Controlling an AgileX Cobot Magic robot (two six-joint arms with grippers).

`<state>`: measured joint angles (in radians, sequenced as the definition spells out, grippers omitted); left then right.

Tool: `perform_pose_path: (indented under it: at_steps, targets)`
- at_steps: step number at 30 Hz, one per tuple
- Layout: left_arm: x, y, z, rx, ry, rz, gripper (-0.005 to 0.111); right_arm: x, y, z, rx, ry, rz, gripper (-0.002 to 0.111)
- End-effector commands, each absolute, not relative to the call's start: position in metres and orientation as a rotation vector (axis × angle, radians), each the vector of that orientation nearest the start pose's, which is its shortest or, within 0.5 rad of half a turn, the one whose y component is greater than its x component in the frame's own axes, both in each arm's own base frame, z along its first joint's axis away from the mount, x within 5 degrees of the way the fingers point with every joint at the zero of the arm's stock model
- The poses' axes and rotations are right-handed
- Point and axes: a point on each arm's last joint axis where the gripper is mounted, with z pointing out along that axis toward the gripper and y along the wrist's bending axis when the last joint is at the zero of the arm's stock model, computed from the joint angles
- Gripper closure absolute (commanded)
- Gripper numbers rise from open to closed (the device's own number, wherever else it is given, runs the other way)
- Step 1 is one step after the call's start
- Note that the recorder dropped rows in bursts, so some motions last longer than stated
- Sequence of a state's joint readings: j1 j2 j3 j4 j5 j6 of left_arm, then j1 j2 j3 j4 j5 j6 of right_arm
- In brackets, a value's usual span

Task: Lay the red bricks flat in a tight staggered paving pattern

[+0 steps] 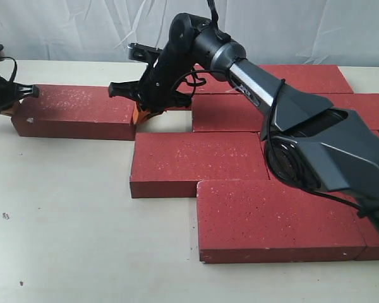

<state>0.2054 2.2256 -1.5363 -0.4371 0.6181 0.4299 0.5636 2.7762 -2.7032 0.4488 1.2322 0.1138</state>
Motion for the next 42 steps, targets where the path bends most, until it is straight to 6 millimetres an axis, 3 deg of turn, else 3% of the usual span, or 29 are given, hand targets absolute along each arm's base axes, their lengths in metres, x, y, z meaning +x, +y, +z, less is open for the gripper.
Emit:
perform_pose_path:
  at_steps: [1,15,26,35,42]
  targets:
    - [0.452,0.066,0.116,-0.13,2.702,-0.285,0.107,0.45,0.335,0.16,-0.542,2.752,0.848,0.109]
    - [0.458,0.07,0.118,-0.142,2.63,-0.224,0.107,0.452,0.329,0.172,-0.56,2.722,0.745,0.109]
    - [0.465,0.074,0.123,-0.1,2.567,-0.161,0.107,0.457,0.32,0.177,-0.582,2.694,0.569,0.109]
    - [0.481,0.063,0.167,-0.048,2.535,-0.272,0.107,0.467,0.304,0.186,-0.493,2.698,0.615,0.109]
    - [0.482,0.031,0.182,0.076,2.59,-0.367,0.107,0.47,0.289,0.226,-0.449,2.628,0.673,0.109]
